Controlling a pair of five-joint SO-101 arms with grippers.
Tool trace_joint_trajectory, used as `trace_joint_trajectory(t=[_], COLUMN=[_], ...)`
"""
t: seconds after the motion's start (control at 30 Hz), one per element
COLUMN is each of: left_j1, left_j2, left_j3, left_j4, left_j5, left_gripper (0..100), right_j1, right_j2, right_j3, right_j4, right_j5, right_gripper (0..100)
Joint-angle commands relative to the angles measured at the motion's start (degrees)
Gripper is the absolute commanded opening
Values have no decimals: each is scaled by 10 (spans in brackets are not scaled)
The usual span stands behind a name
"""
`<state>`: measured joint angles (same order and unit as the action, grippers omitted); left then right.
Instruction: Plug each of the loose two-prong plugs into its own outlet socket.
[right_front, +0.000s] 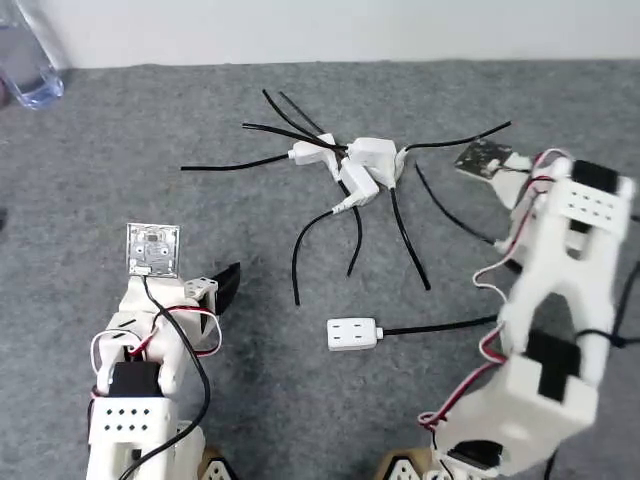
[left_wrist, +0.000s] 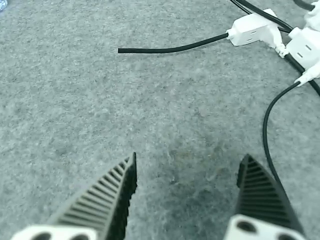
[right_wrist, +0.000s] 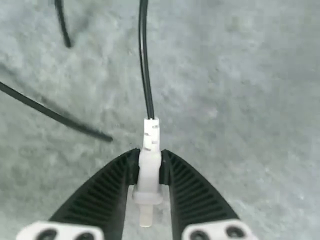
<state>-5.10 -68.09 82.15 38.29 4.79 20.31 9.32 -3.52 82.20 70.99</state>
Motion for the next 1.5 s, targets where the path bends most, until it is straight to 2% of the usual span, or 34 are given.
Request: trace_joint_trajectory(t=[0.0,0.17,0.3,0.33,0.6,0.73,0.93,1.07,1.2,1.47], left_j1=[3,3,3,3,3,3,3,3,3,3], left_j2=[-8,-8,-8,-8,-7,-4,-8,-8,-7,-7], left_j3=[-3,-2,-2,-2,-2,2,17,17,17,17], left_j4=[-13,-13,-13,-13,-13,-29,-59,-59,-59,-61], left_j5=[-5,-5,-5,-5,-5,-5,-5,-5,-5,-5], left_gripper=[305,305,305,305,305,305,305,305,305,305], right_j1=[11,8,19,19,22,22,22,22,22,17], right_j2=[-59,-83,-59,-49,109,170,197,197,196,117], right_j3=[-29,-30,-3,4,4,4,4,4,4,6], right_j4=[45,118,162,160,58,-31,-182,-245,-274,-187], right_j5=[46,154,337,360,363,360,250,185,159,158], right_gripper=[9,9,9,9,9,9,19,157,277,259])
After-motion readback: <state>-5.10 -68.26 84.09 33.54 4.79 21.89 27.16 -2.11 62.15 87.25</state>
